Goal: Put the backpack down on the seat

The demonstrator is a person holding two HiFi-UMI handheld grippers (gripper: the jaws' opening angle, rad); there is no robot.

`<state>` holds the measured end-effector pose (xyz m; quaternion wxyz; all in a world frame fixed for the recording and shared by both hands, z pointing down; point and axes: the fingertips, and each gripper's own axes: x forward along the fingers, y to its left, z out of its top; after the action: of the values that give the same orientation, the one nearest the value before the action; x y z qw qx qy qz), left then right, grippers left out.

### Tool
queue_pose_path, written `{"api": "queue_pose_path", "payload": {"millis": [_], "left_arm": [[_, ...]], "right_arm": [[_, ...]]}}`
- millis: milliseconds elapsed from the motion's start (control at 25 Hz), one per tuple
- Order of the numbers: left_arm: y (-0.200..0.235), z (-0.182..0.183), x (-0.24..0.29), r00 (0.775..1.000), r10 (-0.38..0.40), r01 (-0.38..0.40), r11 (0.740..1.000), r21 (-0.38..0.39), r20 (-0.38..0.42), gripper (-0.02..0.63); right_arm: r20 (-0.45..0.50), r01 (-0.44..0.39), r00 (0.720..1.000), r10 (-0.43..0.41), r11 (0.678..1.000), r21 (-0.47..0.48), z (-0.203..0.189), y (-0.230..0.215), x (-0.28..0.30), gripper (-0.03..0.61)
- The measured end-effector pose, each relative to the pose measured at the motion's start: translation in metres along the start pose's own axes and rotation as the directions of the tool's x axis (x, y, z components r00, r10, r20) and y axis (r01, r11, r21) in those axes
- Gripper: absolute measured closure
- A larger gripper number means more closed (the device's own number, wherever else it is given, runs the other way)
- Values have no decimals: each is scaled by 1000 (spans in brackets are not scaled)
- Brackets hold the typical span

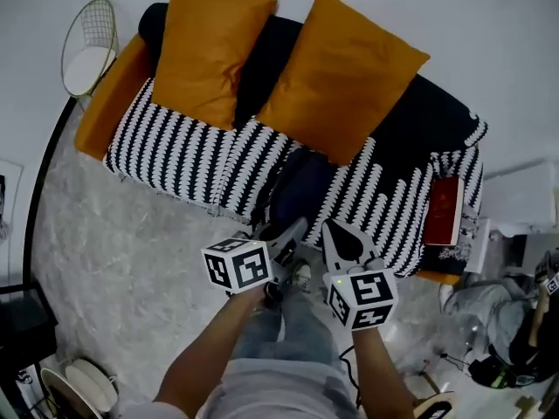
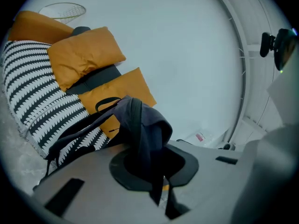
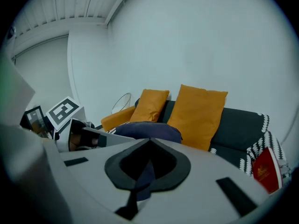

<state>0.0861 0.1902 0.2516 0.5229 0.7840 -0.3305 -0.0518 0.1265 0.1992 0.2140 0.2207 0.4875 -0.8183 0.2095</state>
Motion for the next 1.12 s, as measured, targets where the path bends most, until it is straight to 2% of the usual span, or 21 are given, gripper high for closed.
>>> {"api": "queue_pose_path", "payload": {"millis": [240, 440, 680, 880, 1120], "left_arm": [[14, 0, 50, 999, -38, 37, 999, -25, -36, 581], [23, 2, 87, 996, -74, 73, 997, -25, -48, 581], [40, 4, 109, 994, -81, 80, 997, -21, -74, 581], [53, 13, 123, 992, -115, 114, 993, -32, -54, 583], [68, 15, 122, 996, -84, 83, 996, -17, -40, 583]], "right_arm": [[-4, 53, 999, -53, 996, 71, -15, -46, 16, 577], [-9, 82, 997, -82, 993, 89, -23, -80, 34, 577], [-27, 42, 999, -41, 996, 77, -26, -94, 58, 577], [-31, 22, 999, -20, 997, 78, -28, -107, 84, 577], [-25, -29, 999, 32, 994, 104, -34, -111, 102, 577]]}}
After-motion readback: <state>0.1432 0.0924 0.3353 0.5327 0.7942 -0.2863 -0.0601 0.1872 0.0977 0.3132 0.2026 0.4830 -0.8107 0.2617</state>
